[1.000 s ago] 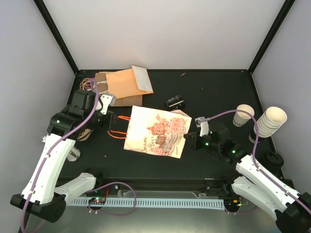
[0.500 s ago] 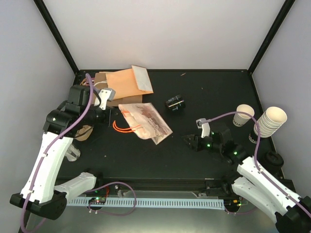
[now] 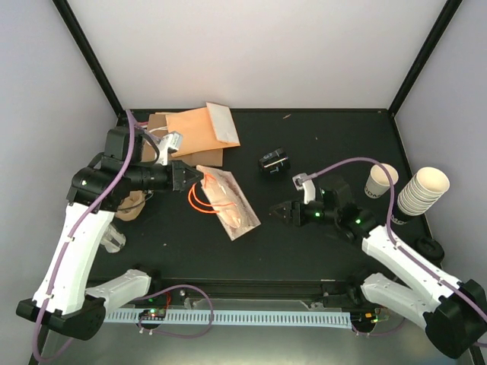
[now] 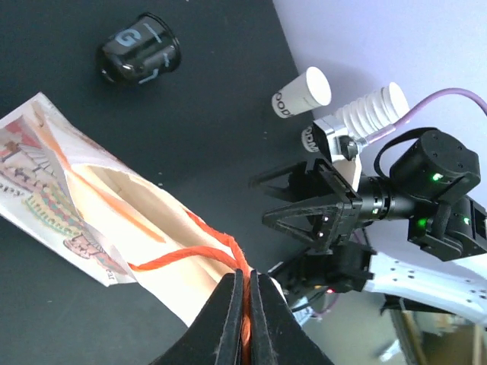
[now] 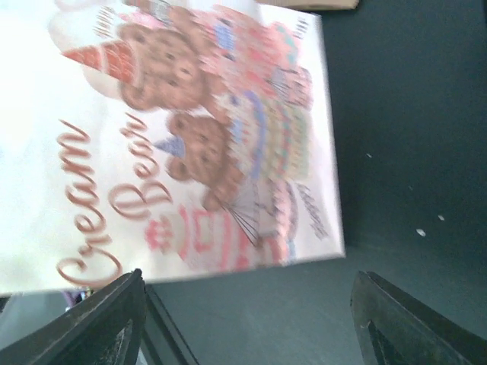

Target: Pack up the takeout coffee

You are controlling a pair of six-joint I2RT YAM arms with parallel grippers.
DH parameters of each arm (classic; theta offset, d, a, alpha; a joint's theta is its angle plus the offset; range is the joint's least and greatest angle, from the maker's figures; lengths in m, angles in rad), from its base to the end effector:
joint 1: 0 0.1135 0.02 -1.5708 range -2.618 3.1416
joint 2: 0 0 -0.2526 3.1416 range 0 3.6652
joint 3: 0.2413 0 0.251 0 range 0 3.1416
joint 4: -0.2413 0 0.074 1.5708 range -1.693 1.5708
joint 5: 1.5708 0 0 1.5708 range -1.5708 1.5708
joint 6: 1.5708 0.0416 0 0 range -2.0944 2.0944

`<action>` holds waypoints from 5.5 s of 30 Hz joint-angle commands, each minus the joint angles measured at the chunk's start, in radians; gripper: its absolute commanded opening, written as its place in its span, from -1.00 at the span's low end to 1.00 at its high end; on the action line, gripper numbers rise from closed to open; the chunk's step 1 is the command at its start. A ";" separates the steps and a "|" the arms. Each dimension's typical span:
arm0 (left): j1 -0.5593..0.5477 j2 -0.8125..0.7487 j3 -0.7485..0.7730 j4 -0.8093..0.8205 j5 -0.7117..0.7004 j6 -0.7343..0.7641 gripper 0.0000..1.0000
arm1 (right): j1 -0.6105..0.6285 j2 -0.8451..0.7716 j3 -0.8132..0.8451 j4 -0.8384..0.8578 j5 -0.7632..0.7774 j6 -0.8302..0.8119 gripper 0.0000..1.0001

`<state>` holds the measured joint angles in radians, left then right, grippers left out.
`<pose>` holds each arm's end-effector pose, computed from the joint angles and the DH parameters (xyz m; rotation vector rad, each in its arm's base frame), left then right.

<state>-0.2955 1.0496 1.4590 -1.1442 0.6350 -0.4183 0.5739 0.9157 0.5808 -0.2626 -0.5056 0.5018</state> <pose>0.1590 -0.0742 0.4125 0.1982 2.3664 -1.0882 0.1631 0.1295 0.2282 -0.3970 2.2869 1.1336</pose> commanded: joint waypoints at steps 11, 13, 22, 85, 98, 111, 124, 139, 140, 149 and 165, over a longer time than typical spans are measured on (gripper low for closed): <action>0.006 -0.034 -0.178 0.300 0.206 -0.262 -0.88 | 0.241 0.069 0.427 -0.213 0.219 -0.200 0.55; 0.004 -0.034 -0.186 0.316 0.213 -0.279 -0.90 | 0.297 0.082 0.480 -0.238 0.261 -0.257 0.54; 0.004 -0.040 -0.203 0.334 0.228 -0.297 -0.90 | 0.508 0.233 0.696 -0.349 0.426 -0.546 0.39; -0.094 -0.209 -0.399 0.353 -0.219 -0.249 -0.70 | 0.650 0.267 0.576 -0.054 0.869 -0.422 -0.97; -0.093 -0.085 -0.074 0.095 -0.485 -0.057 -0.97 | 0.540 0.111 0.448 -0.184 1.049 -0.245 -0.98; -0.093 0.029 0.119 -0.013 -0.540 0.036 -0.97 | 0.506 0.081 0.383 -0.274 1.037 -0.197 -0.98; -0.295 0.212 0.419 -0.174 -0.767 0.106 -0.97 | 0.506 0.099 0.367 -0.252 0.928 -0.184 -0.91; -0.361 0.314 0.531 -0.164 -0.673 0.211 -0.97 | 0.504 0.053 0.318 -0.221 0.804 -0.231 -0.49; -0.367 0.314 0.510 -0.138 -0.634 0.220 -0.97 | 0.504 0.042 0.315 -0.209 0.772 -0.244 -0.33; -0.376 0.266 0.340 -0.007 -0.557 0.240 -0.97 | 0.504 -0.093 0.296 -0.180 0.586 -0.293 0.15; -0.388 0.241 0.309 0.004 -0.525 0.251 -0.97 | 0.504 -0.150 0.419 -0.250 0.639 -0.293 0.34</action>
<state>-0.6758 1.3033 1.7767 -1.1717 0.0856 -0.1856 1.0817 0.7898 0.9337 -0.5053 0.0910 0.1925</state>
